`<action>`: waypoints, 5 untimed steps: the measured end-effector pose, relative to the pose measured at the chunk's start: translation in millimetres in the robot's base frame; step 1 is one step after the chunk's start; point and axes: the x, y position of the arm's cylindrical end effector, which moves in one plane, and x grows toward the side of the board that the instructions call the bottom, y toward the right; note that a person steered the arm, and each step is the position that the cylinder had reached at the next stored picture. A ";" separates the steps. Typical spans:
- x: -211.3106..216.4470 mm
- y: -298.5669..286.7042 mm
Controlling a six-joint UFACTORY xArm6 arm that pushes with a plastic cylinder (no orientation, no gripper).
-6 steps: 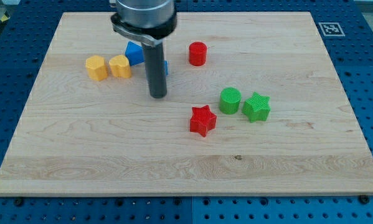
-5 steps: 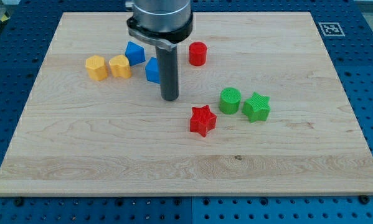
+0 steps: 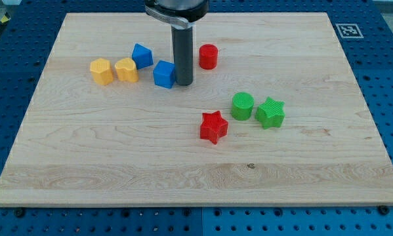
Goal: Move the blue cube closer to blue triangle
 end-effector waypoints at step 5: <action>-5.1 -33.5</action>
